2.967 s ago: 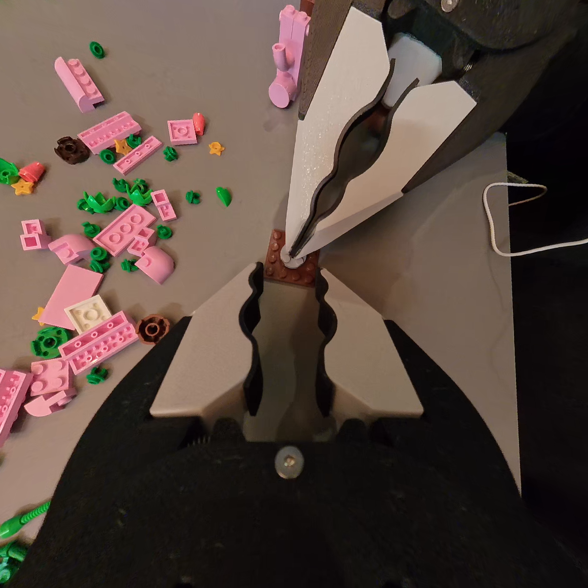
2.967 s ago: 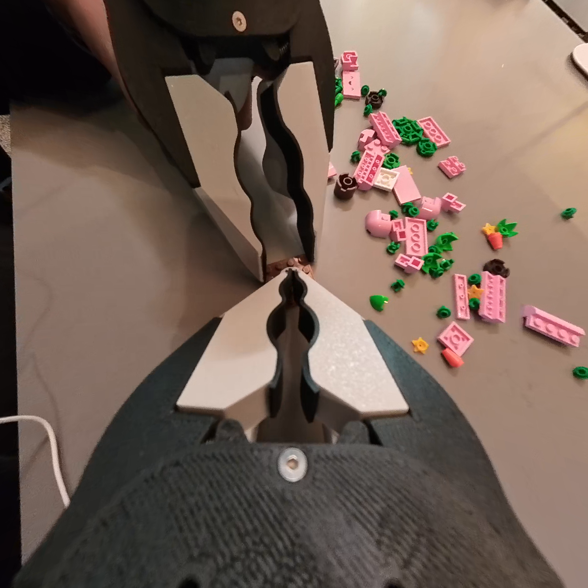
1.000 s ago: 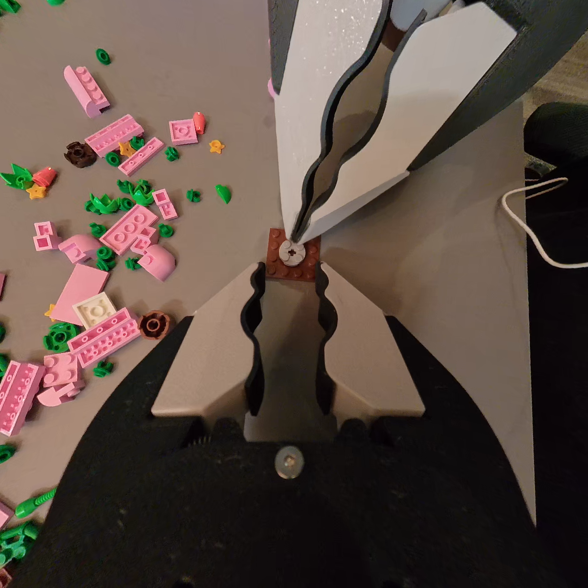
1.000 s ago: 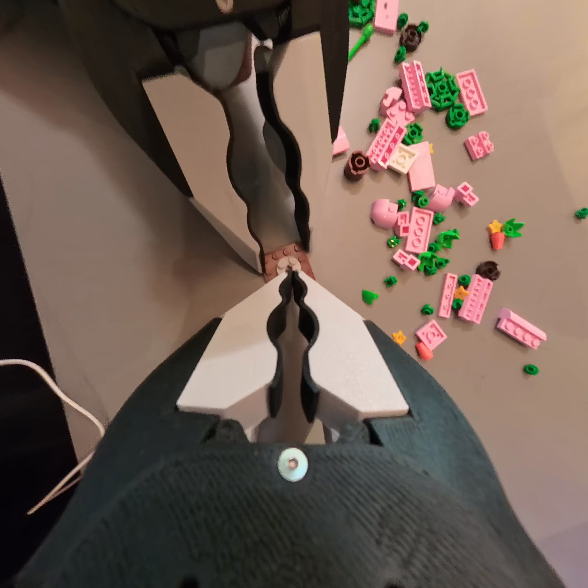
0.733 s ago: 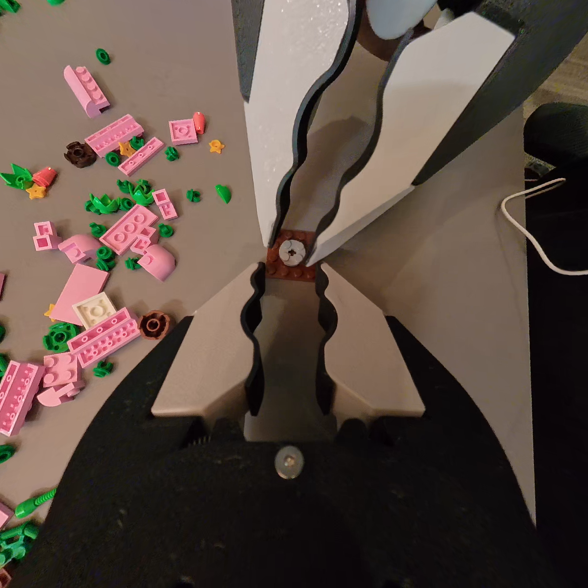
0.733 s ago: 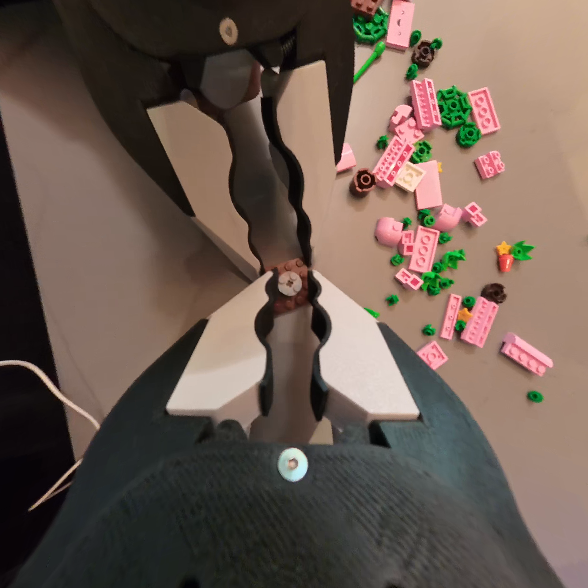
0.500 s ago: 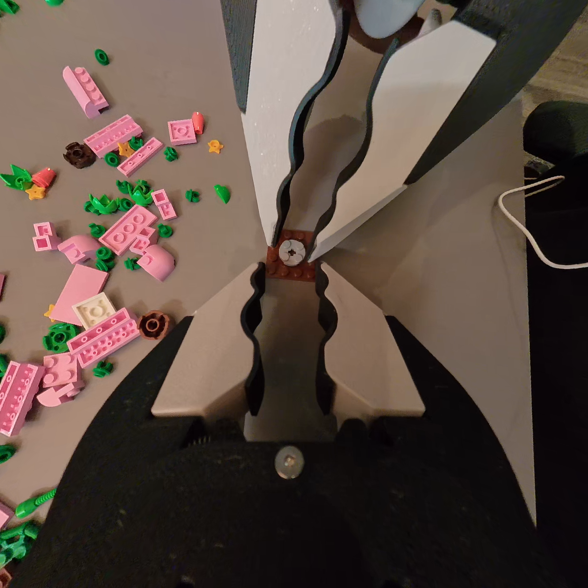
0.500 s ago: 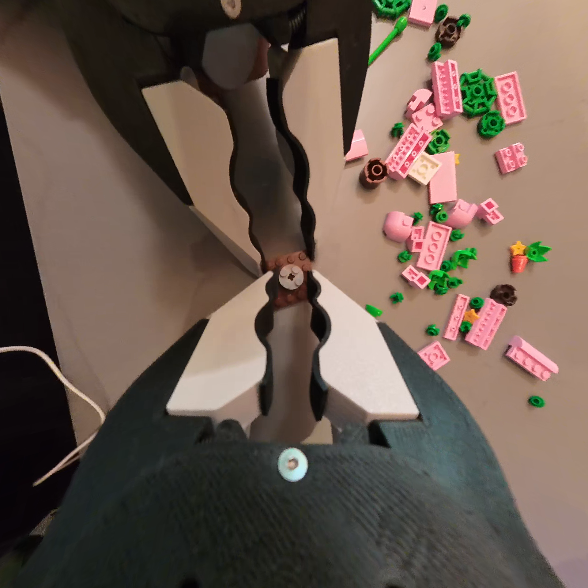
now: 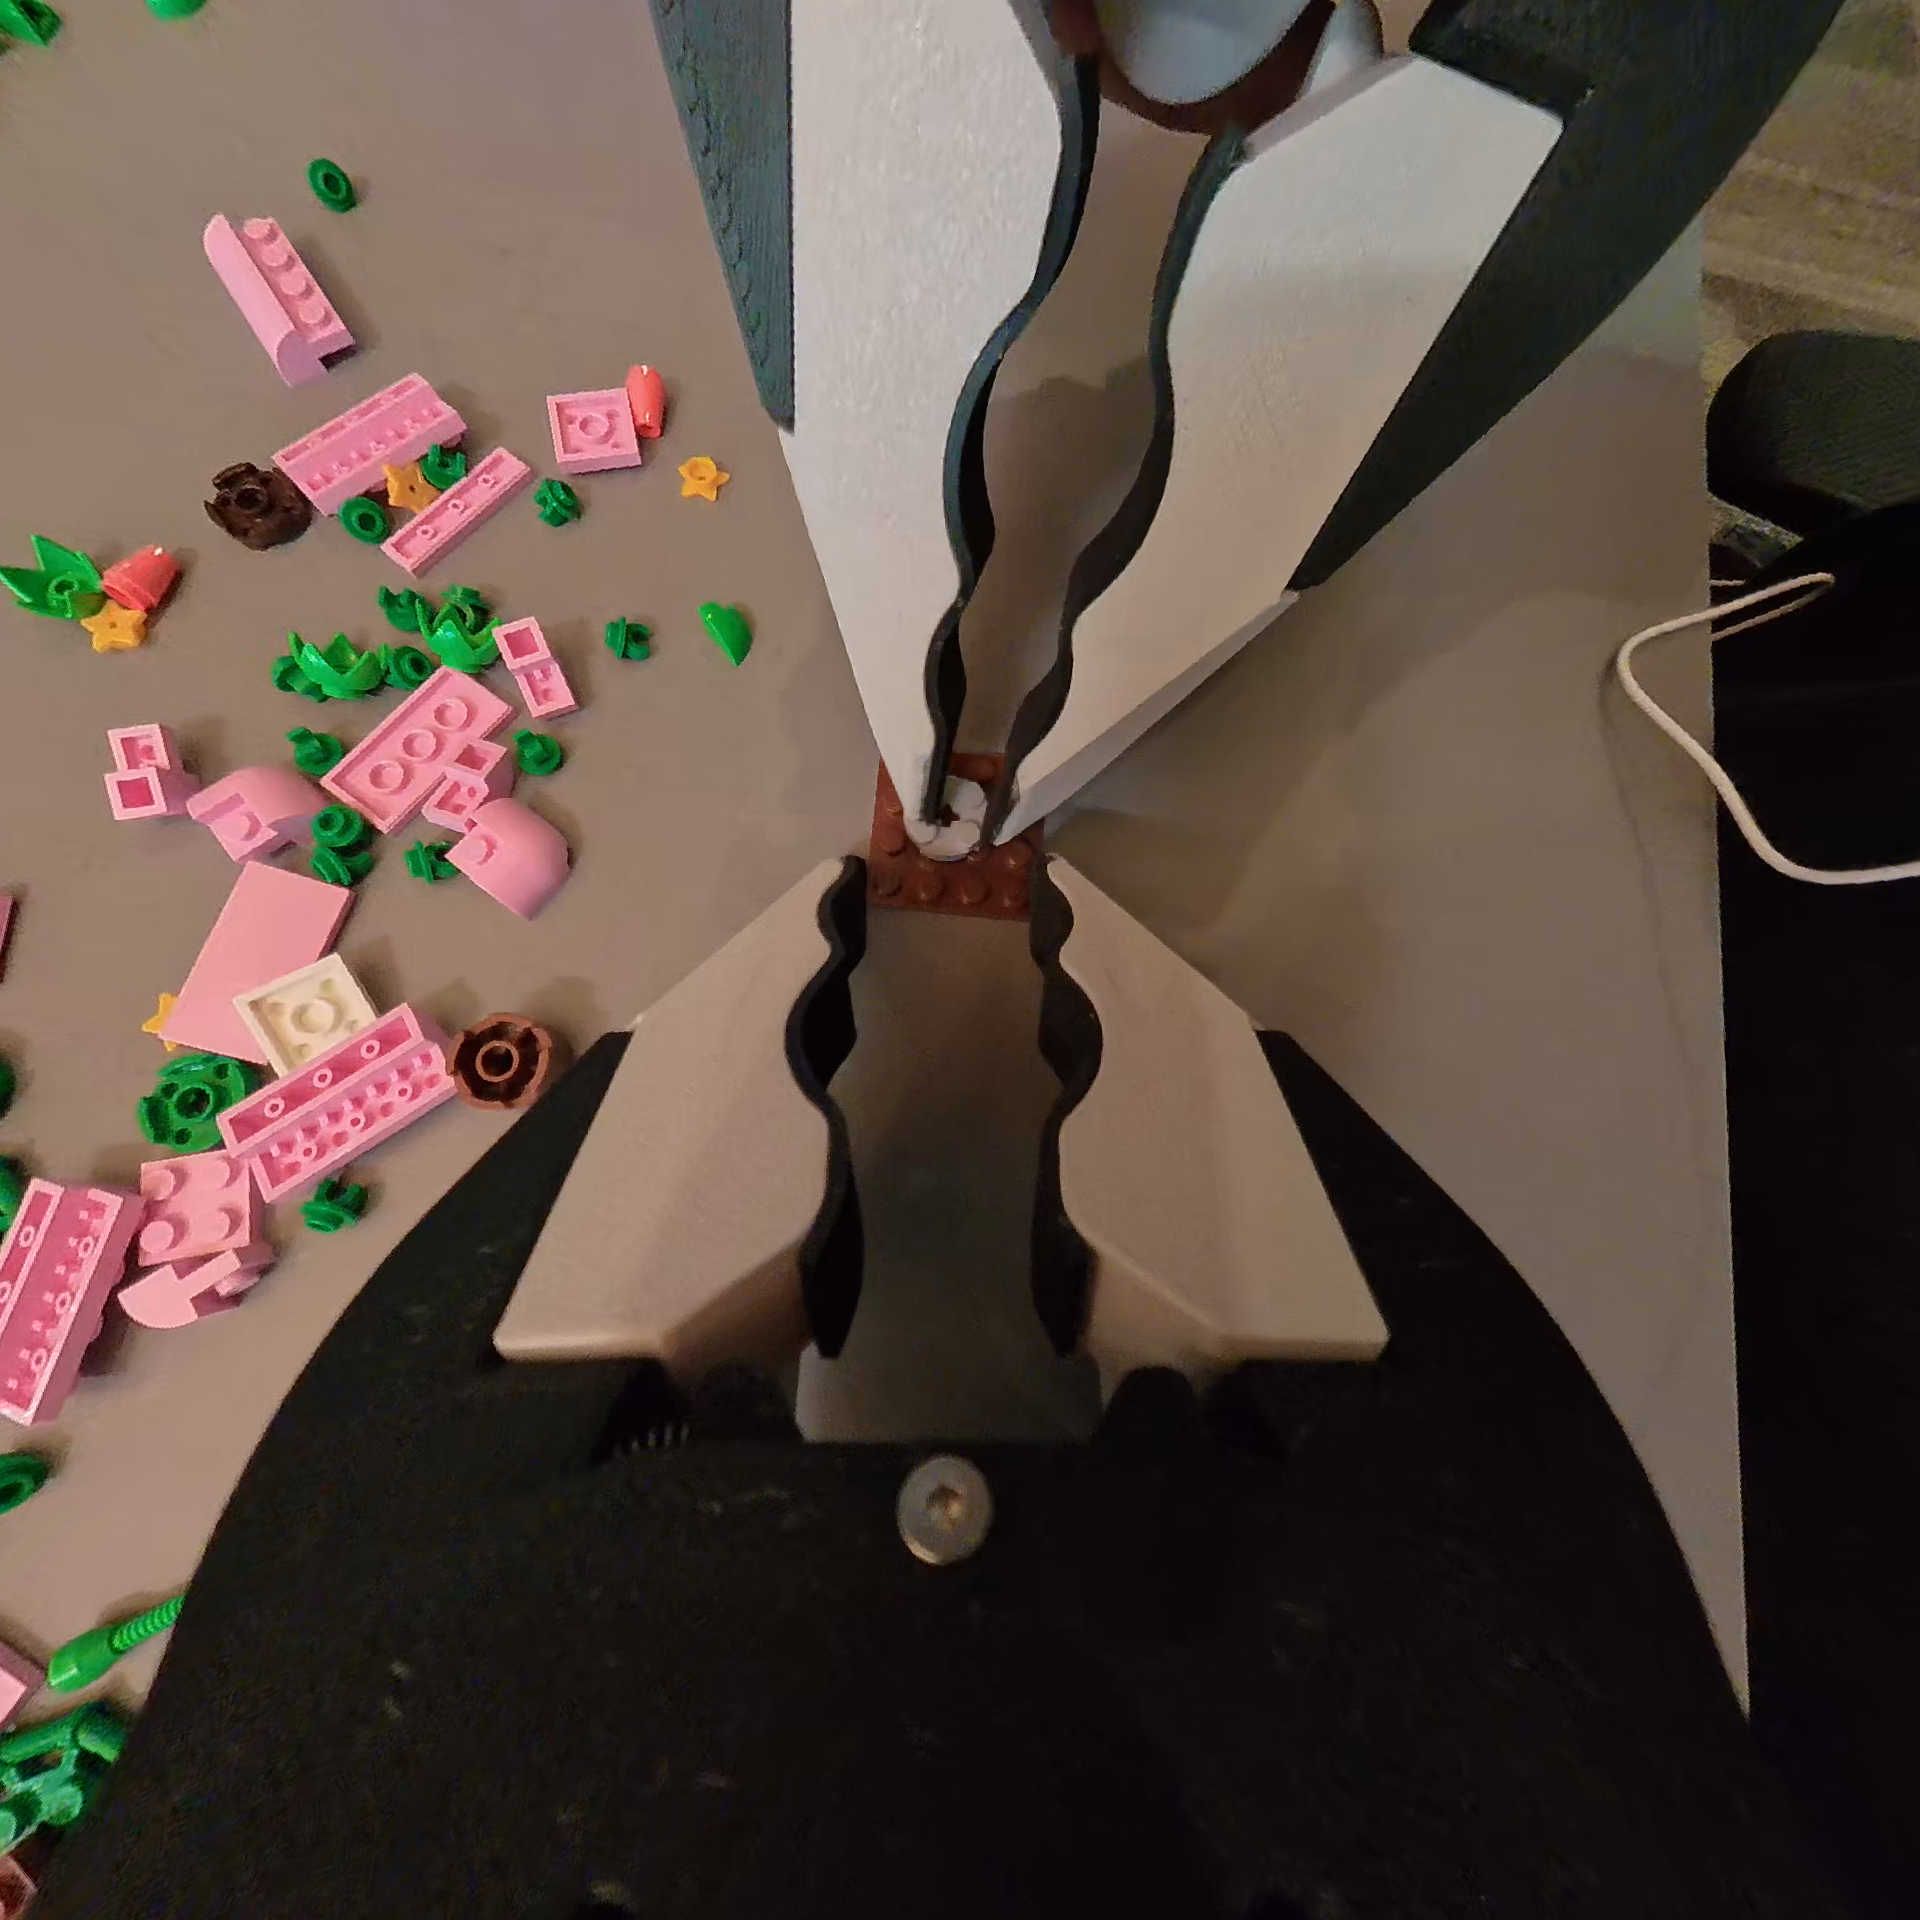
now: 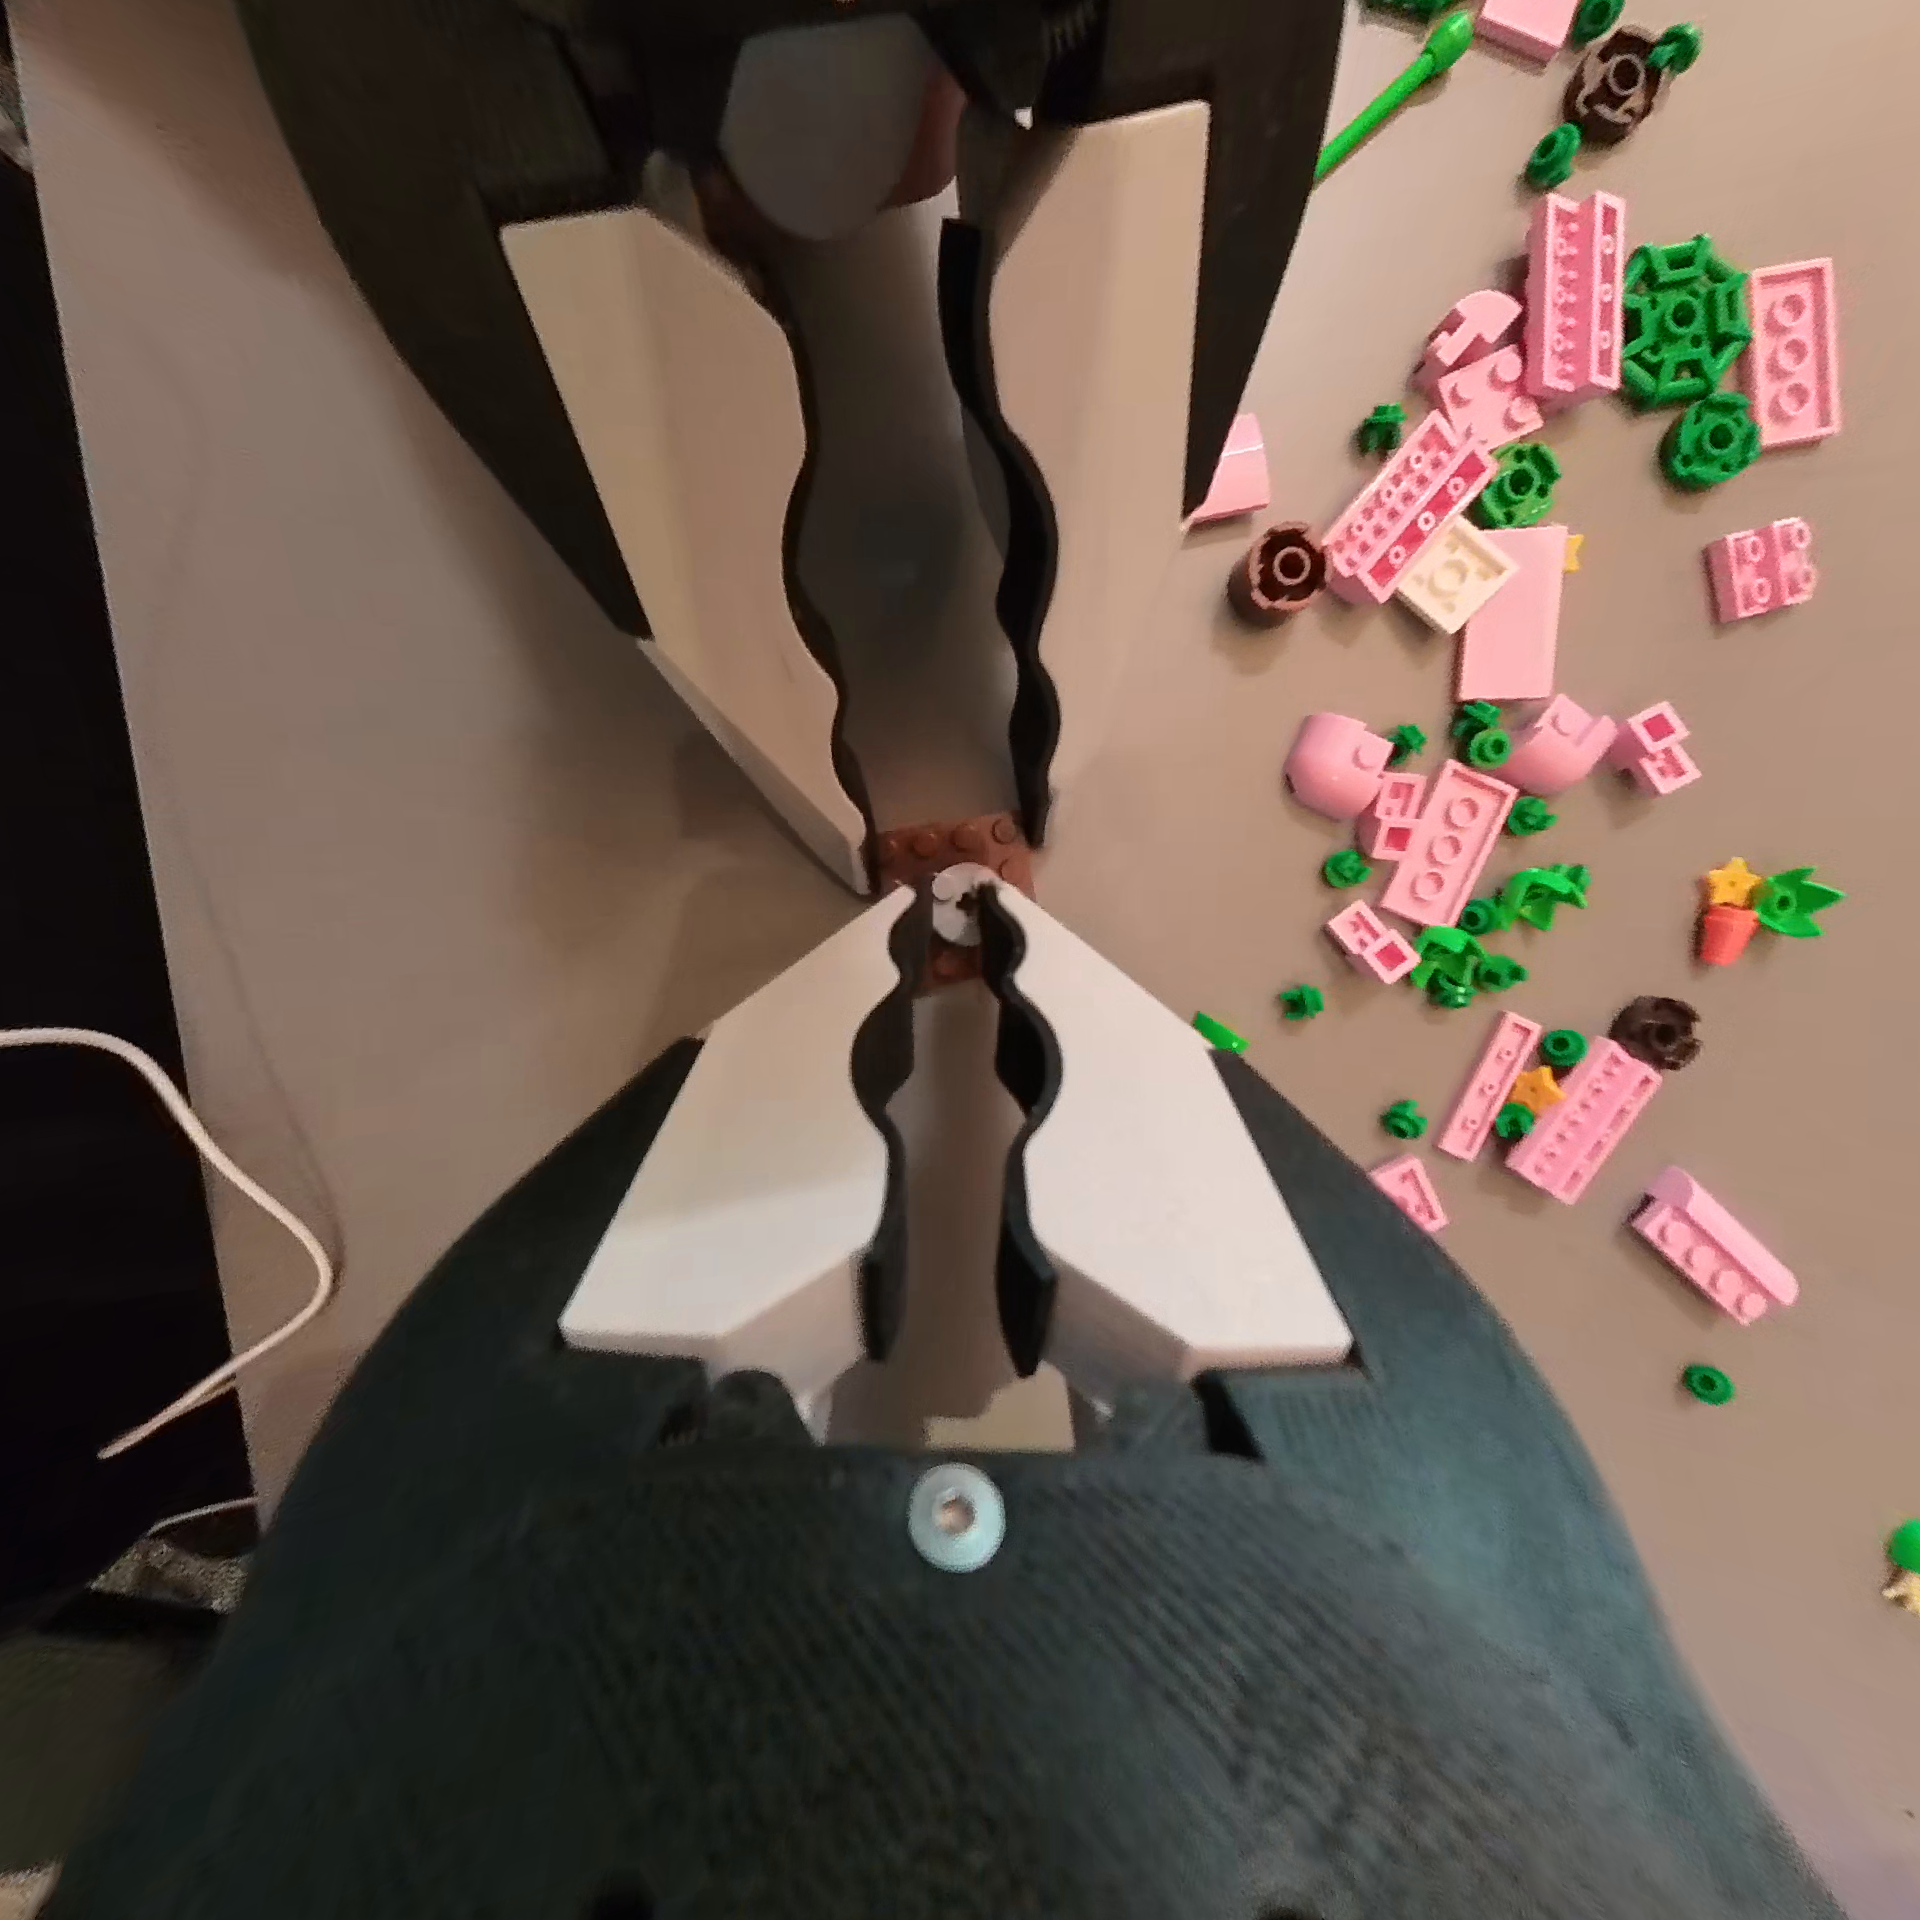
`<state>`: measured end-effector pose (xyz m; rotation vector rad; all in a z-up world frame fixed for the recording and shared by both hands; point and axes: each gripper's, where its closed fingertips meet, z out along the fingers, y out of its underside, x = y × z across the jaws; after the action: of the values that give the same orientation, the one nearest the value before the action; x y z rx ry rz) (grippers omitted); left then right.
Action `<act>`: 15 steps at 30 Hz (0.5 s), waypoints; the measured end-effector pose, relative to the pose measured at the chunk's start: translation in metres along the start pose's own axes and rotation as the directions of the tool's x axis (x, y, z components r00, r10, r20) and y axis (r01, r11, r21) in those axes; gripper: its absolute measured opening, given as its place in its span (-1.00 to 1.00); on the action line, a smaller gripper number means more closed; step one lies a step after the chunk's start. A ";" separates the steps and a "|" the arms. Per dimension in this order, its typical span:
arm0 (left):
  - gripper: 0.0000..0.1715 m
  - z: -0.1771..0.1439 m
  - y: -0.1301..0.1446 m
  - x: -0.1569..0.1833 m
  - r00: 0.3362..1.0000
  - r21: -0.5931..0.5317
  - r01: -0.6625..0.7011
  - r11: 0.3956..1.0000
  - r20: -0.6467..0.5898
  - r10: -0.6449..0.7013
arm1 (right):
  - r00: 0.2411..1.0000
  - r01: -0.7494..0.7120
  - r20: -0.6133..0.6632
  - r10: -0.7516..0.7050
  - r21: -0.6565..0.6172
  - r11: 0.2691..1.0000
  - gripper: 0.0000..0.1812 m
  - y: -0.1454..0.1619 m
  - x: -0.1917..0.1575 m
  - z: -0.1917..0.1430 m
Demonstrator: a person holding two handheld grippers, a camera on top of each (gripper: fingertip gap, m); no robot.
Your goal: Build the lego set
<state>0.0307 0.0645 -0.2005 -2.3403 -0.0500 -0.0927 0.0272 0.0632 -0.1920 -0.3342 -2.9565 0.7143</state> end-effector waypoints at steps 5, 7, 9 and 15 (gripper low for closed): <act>-0.62 0.000 0.000 0.000 1.000 0.000 0.002 1.000 -0.002 -0.002 | 0.999 0.032 0.038 -0.031 -0.005 0.999 -0.92 0.000 -0.001 0.000; -0.62 0.000 0.000 0.000 1.000 0.001 0.004 1.000 -0.004 -0.004 | 0.998 0.042 0.046 -0.042 -0.013 0.999 -0.92 0.000 -0.002 0.000; -0.62 0.000 0.000 0.000 1.000 0.001 0.005 1.000 -0.005 -0.005 | 0.998 0.047 0.053 -0.046 -0.020 0.999 -0.91 0.000 -0.003 0.000; -0.62 0.000 0.000 0.000 1.000 0.001 0.006 1.000 -0.006 -0.006 | 0.997 0.063 0.037 -0.063 -0.004 0.998 -0.89 -0.003 -0.002 -0.003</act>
<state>0.0309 0.0644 -0.2003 -2.3390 -0.0539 -0.1023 0.0292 0.0612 -0.1883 -0.2300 -2.9891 0.7131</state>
